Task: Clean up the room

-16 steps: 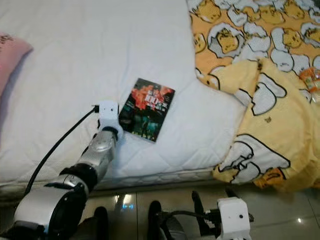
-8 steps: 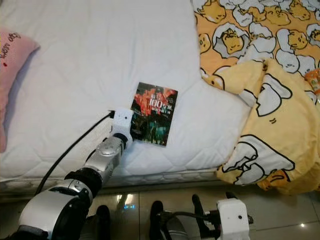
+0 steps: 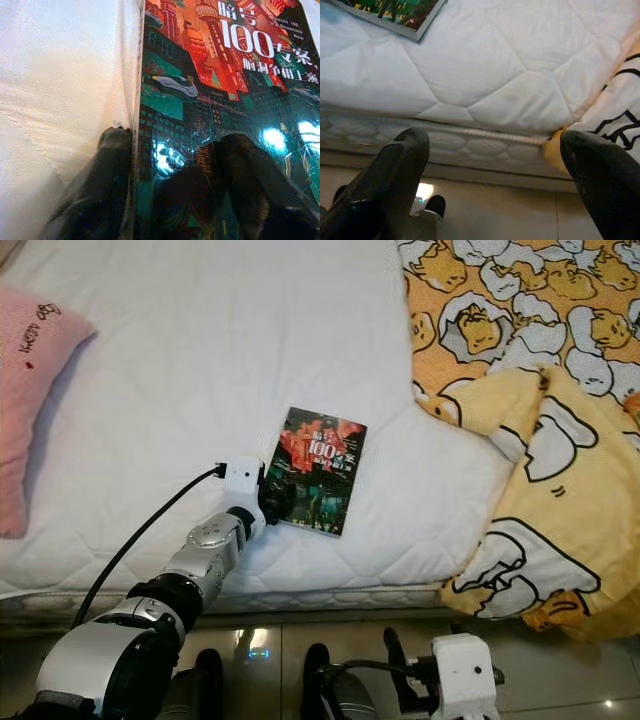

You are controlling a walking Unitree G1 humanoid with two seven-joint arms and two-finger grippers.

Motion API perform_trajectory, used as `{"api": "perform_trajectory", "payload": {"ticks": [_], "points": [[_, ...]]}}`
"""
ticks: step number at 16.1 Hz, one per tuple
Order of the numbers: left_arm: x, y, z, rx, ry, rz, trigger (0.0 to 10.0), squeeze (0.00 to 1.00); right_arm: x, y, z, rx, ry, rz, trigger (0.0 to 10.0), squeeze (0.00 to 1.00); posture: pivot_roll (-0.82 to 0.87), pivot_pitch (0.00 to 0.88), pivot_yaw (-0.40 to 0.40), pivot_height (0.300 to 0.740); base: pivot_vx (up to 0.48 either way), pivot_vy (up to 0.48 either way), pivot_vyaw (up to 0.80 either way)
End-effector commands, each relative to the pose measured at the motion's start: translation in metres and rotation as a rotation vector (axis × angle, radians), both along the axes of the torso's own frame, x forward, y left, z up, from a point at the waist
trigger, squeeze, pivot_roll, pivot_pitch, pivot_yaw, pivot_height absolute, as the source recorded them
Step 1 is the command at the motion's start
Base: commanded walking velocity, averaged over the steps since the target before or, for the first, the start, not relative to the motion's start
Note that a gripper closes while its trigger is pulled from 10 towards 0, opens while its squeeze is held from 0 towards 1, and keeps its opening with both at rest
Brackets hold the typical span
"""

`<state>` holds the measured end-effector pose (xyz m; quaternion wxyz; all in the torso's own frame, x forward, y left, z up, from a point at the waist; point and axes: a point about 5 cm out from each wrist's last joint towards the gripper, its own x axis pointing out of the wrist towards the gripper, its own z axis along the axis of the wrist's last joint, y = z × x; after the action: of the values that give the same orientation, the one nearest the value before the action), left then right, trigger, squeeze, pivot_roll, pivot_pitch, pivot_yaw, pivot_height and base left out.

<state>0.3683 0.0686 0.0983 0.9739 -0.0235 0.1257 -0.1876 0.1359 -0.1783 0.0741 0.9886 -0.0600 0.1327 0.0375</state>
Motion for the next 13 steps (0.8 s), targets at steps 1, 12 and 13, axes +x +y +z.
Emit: {"api": "perform_trajectory", "payload": {"ticks": [1,12,13], "points": [[-0.032,-0.02,-0.046,0.008,0.217,-0.105,0.0,0.0,-0.007,-0.006,-0.009,-0.02,0.058,-0.027,10.0,0.0,-0.19,0.394,-0.113,0.74,0.0,0.0,0.0],[-0.049,-0.041,-0.057,0.031,0.229,-0.261,0.0,0.0,-0.001,-0.009,-0.009,-0.026,0.045,-0.047,10.0,0.0,-0.19,0.394,-0.108,0.74,0.0,0.0,0.0],[-0.045,-0.042,-0.051,0.019,0.203,-0.262,0.0,0.0,0.0,-0.008,-0.01,-0.025,0.044,-0.046,10.0,0.0,-0.19,0.39,-0.105,0.74,0.0,0.0,0.0]]}}
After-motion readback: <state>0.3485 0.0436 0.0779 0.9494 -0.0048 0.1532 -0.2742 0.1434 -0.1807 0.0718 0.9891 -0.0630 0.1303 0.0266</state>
